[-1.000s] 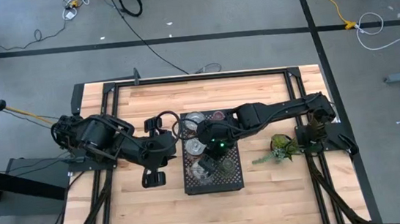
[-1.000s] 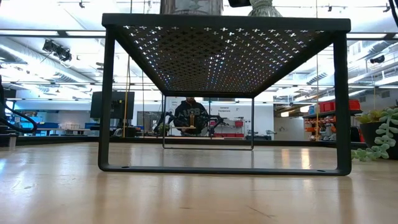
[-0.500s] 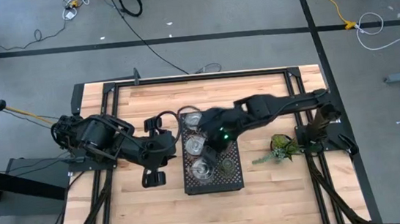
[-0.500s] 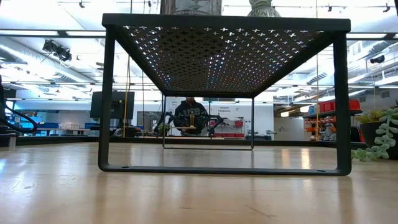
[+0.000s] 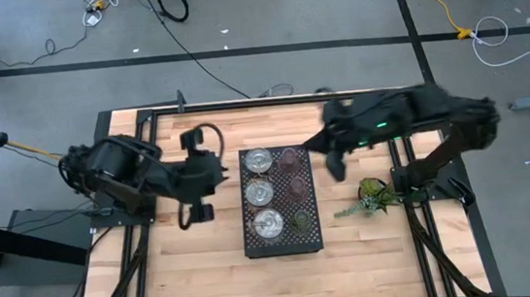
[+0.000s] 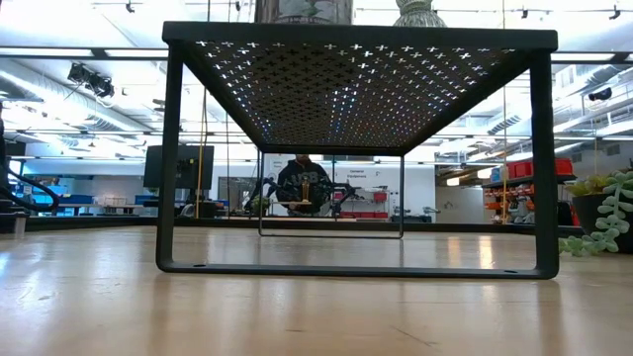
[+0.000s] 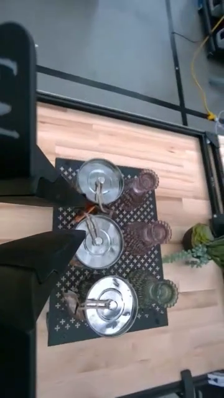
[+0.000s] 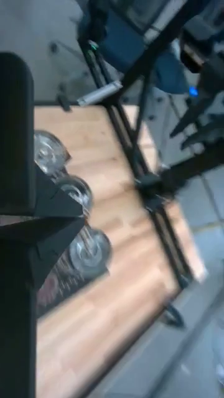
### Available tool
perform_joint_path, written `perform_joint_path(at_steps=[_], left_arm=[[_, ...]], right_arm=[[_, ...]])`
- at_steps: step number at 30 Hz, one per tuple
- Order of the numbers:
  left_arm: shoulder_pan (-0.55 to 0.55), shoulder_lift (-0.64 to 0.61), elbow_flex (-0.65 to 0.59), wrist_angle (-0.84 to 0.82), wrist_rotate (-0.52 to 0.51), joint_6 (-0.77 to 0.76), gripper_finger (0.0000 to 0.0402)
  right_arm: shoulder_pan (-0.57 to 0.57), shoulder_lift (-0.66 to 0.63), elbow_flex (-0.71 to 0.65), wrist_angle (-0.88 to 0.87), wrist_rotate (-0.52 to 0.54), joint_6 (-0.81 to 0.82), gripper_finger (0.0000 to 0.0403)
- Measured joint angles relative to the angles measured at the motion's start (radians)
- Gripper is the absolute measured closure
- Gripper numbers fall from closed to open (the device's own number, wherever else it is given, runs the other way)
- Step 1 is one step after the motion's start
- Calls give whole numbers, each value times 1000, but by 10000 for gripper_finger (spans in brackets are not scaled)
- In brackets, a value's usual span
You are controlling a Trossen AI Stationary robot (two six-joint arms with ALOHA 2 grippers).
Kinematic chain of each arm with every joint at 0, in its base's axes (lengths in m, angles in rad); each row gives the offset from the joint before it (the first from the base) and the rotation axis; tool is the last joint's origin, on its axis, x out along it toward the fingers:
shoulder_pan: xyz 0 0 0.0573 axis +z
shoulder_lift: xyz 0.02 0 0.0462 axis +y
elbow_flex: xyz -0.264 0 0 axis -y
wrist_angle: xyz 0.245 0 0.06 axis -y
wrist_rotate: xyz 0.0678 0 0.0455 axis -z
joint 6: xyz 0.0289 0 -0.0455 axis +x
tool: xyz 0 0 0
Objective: Pick & Place candle stick holders
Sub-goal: Return to Home Position
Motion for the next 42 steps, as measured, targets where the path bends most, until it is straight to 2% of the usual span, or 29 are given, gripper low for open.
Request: perform_joint_path(at_steps=[5, 11, 18, 24, 28, 32, 35, 39, 42], left_arm=[[32, -61, 0, 0, 0, 81, 329], [83, -155, 0, 0, 2, 133, 329], [122, -284, 0, 0, 5, 136, 329], [123, -416, -50, 1, 7, 81, 329], [123, -541, -219, 0, -20, 1, 329], [123, -696, -478, 22, -42, -133, 329], [120, -814, -691, 131, -14, -169, 329], [118, -968, -980, 316, 27, -173, 329], [118, -1067, -1163, 421, 28, -184, 329]], right_arm=[[46, -86, 0, -47, 113, -19, 396], [99, -140, 0, -164, 160, 58, 396], [220, -173, 0, -231, 418, 148, 396], [311, -180, 0, -281, 549, 255, 396], [381, -177, -12, -323, 632, 347, 396], [450, -200, -103, -328, 758, 448, 396], [482, -240, -203, -328, 818, 563, 396], [519, -301, -370, -292, 823, 730, 396], [547, -349, -496, -232, 829, 775, 396]])
